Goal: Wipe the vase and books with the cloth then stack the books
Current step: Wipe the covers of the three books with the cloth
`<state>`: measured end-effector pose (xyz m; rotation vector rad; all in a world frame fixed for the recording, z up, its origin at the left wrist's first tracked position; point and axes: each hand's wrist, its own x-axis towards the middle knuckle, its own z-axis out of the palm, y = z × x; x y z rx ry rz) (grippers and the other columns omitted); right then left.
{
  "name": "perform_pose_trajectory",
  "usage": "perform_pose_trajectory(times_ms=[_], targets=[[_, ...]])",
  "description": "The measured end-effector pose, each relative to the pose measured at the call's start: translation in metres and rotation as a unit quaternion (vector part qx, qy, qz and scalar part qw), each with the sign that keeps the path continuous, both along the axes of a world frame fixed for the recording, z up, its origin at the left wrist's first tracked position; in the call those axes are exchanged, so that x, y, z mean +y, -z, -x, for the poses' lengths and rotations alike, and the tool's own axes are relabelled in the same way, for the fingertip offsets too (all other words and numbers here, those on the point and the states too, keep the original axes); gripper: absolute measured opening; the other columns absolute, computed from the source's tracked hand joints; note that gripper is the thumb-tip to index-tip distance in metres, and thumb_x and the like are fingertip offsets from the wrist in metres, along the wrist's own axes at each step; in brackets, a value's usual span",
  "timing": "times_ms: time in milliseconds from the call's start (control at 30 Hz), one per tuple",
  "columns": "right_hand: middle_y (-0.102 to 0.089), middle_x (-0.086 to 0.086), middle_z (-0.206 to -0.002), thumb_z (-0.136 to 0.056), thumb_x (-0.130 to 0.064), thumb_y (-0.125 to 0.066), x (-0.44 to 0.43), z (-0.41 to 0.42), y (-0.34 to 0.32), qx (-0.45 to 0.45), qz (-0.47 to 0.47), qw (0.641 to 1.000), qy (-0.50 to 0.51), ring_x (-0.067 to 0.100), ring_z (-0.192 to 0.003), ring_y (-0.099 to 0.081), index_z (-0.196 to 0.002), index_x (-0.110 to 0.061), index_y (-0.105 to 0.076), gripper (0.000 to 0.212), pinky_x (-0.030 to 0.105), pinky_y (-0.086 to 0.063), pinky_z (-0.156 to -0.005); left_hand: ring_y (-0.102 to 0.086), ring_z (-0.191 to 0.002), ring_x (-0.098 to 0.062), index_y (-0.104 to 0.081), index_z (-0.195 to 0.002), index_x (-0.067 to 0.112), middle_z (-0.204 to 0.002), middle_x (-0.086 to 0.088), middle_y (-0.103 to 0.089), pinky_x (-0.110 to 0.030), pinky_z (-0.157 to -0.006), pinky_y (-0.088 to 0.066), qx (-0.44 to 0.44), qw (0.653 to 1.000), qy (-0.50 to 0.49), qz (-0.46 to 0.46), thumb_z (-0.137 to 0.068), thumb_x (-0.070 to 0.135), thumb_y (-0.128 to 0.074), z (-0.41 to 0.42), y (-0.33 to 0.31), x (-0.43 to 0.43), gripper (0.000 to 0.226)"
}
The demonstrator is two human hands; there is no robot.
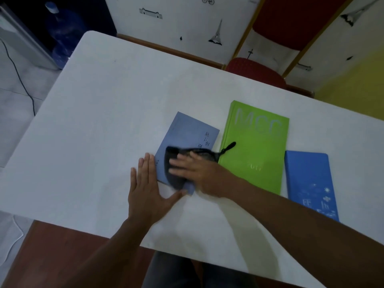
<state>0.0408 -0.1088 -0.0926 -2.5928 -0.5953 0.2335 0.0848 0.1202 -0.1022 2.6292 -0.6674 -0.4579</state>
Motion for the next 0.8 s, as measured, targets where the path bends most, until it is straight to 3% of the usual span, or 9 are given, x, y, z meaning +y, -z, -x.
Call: perform_pose_trajectory(times_ms=[167,267,400,533,667,800], targets=[[-0.021,0.010,-0.169,-0.086,0.018,-0.053,-0.022,-0.067,-0.009,0.041,0.009,0.987,0.156,0.036,-0.158,-0.011,-0.158,-0.014,-0.035,0.081,0.055,-0.006,-0.126,0.003,-0.157,-0.019,0.002,-0.161,0.017,-0.171,-0.002,-0.002,-0.048,-0.127,-0.006,0.008,1.000,-0.011,0.004,-0.070,0.093,-0.049,0.001,-0.004,-0.003,0.130],[-0.010,0.008,-0.172,-0.085,0.019,-0.058,-0.015,-0.085,-0.011,0.062,0.015,0.976,0.206,0.034,-0.159,-0.001,-0.161,-0.016,-0.025,0.090,0.054,0.001,-0.127,0.002,-0.157,-0.019,0.002,-0.161,0.017,-0.171,-0.002,-0.003,-0.048,-0.127,-0.006,0.007,1.000,-0.015,0.003,-0.069,0.094,-0.050,0.001,-0.003,-0.003,0.130],[-0.021,0.014,-0.169,-0.086,0.010,-0.055,0.018,-0.056,0.004,0.012,0.005,0.980,0.200,0.042,-0.156,-0.011,-0.158,-0.009,-0.033,0.078,0.058,-0.002,-0.125,0.001,-0.157,-0.021,0.000,-0.161,0.015,-0.171,-0.003,-0.003,-0.049,-0.127,-0.008,0.007,1.000,-0.007,0.008,-0.067,0.096,-0.046,0.000,0.001,-0.001,0.133],[-0.032,0.014,-0.165,-0.076,-0.002,-0.081,0.050,0.000,0.012,-0.028,-0.013,0.985,0.171,0.038,-0.154,-0.024,-0.155,-0.008,-0.040,0.089,0.054,-0.009,-0.125,-0.001,-0.157,-0.024,-0.001,-0.161,0.010,-0.170,-0.009,-0.002,-0.049,-0.127,-0.008,-0.009,1.000,0.012,-0.004,-0.067,0.100,-0.033,-0.001,0.003,0.001,0.134],[-0.037,0.013,-0.163,-0.096,0.000,-0.044,0.068,0.044,0.008,-0.009,-0.061,0.984,0.168,0.034,-0.154,-0.027,-0.151,-0.007,-0.047,0.056,0.050,-0.012,-0.128,-0.007,-0.156,-0.032,-0.006,-0.159,0.002,-0.168,-0.017,-0.009,-0.052,-0.126,-0.010,-0.019,0.998,0.052,-0.029,-0.061,0.104,-0.026,-0.005,0.004,0.005,0.142],[-0.048,0.018,-0.155,-0.099,-0.001,-0.040,0.075,0.077,-0.008,0.007,-0.082,0.985,0.150,0.033,-0.147,-0.041,-0.144,-0.002,-0.054,0.048,0.045,-0.026,-0.125,-0.006,-0.156,-0.035,-0.006,-0.158,-0.004,-0.167,-0.022,-0.007,-0.054,-0.125,-0.012,-0.045,0.990,0.132,-0.030,-0.065,0.100,-0.033,-0.006,-0.004,0.015,0.142]])
